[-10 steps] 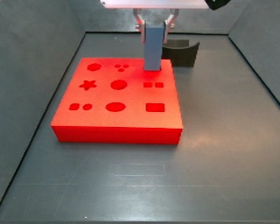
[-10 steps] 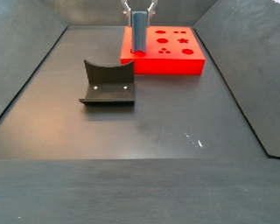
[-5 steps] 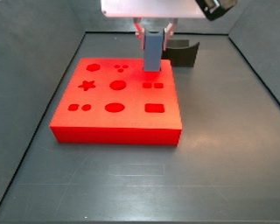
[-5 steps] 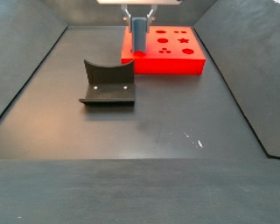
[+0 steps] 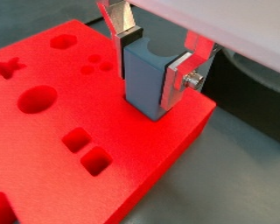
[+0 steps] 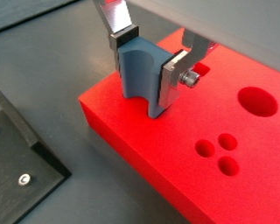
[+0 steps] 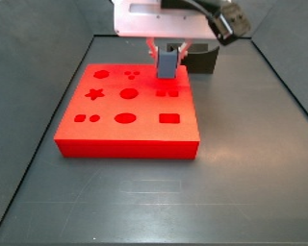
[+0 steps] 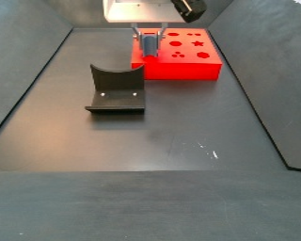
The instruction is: Insert the arch object.
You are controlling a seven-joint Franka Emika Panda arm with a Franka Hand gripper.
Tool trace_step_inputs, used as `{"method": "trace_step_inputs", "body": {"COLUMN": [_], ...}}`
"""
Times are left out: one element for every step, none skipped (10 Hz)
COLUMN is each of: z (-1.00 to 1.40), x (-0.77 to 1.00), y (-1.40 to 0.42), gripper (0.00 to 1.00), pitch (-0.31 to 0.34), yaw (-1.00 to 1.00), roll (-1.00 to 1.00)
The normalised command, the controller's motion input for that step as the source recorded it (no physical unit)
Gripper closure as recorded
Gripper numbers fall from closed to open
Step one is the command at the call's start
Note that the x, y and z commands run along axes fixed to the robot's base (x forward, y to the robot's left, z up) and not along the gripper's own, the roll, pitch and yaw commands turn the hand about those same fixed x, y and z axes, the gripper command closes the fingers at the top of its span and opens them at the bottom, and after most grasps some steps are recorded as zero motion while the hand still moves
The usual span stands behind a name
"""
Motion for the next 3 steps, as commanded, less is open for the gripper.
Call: {"method": "trace_step_inputs", "body": {"z": [-0.47,0.0,0.0], "x": [0.0,0.0,0.0], "y": [0.0,0.0,0.0], "gripper": [1.0,1.0,1.0], "pitch": [0.0,0.0,0.0], "yaw": [-0.04,0.0,0.0], "roll": [0.2,0.03,0.0]}}
